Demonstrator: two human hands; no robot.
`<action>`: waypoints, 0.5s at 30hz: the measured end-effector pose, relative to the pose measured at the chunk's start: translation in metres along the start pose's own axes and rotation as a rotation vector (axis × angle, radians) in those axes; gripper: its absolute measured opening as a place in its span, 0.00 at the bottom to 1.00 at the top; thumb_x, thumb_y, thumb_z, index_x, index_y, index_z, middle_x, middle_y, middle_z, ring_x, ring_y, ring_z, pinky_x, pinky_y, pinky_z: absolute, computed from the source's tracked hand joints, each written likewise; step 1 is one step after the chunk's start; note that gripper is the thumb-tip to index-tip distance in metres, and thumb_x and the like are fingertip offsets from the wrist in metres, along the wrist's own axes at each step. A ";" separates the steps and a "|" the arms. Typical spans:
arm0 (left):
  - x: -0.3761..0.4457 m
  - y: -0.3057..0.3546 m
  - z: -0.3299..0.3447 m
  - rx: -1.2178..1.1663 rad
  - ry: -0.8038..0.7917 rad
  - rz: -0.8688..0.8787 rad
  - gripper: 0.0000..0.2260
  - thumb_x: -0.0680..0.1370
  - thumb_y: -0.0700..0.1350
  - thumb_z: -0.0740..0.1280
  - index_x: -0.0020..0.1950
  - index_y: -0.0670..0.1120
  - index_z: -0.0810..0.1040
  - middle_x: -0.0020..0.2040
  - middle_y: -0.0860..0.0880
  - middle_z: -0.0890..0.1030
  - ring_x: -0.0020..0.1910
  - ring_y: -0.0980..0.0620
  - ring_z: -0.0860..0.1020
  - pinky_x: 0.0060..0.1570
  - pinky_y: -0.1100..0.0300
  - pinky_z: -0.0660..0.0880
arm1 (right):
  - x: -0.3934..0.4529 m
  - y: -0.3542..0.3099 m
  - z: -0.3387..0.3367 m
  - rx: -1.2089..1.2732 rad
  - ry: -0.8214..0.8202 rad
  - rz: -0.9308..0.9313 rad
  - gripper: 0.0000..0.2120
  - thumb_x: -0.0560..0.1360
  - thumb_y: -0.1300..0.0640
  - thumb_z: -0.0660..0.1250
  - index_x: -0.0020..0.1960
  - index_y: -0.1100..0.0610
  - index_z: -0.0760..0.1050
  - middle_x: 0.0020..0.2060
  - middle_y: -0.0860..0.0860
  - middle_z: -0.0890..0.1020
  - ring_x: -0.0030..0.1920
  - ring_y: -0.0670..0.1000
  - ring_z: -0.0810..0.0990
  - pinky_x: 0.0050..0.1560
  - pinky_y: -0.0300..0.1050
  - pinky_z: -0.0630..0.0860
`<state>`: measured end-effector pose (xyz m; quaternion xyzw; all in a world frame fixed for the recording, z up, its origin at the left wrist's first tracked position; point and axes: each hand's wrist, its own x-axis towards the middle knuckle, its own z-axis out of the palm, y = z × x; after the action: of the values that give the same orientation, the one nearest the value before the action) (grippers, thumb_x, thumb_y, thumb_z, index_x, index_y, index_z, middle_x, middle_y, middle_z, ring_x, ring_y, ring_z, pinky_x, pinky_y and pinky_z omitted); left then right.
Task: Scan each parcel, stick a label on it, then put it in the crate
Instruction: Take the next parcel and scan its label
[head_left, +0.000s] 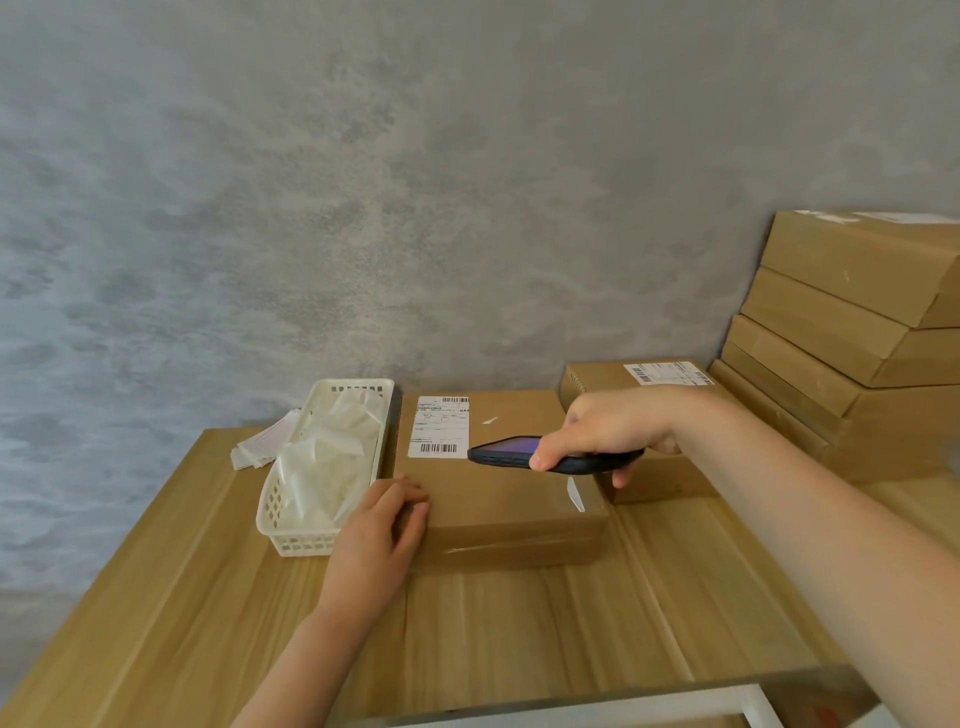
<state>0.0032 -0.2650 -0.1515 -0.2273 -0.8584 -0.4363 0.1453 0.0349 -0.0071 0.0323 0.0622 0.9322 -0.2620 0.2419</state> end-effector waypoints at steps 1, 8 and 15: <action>0.000 -0.001 0.000 0.000 -0.003 -0.006 0.05 0.80 0.47 0.66 0.54 0.52 0.81 0.55 0.59 0.77 0.57 0.71 0.73 0.53 0.80 0.66 | 0.000 0.001 0.000 -0.001 0.000 0.002 0.34 0.56 0.29 0.70 0.44 0.58 0.78 0.36 0.52 0.73 0.36 0.54 0.76 0.34 0.43 0.76; 0.000 0.000 0.001 0.007 -0.011 -0.017 0.05 0.80 0.46 0.66 0.54 0.51 0.81 0.56 0.59 0.77 0.63 0.63 0.73 0.56 0.76 0.65 | -0.009 0.005 0.002 0.068 0.008 -0.008 0.26 0.63 0.35 0.72 0.42 0.59 0.77 0.33 0.51 0.69 0.33 0.52 0.73 0.31 0.41 0.75; 0.000 0.002 0.002 0.035 -0.005 -0.033 0.06 0.81 0.46 0.65 0.56 0.50 0.80 0.57 0.58 0.76 0.63 0.62 0.72 0.54 0.77 0.65 | -0.022 0.035 0.020 0.058 0.291 0.056 0.29 0.62 0.36 0.73 0.50 0.57 0.78 0.44 0.53 0.82 0.44 0.55 0.85 0.45 0.51 0.83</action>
<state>0.0044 -0.2625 -0.1514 -0.2120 -0.8698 -0.4231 0.1398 0.0713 0.0128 0.0116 0.1324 0.9474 -0.2701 0.1095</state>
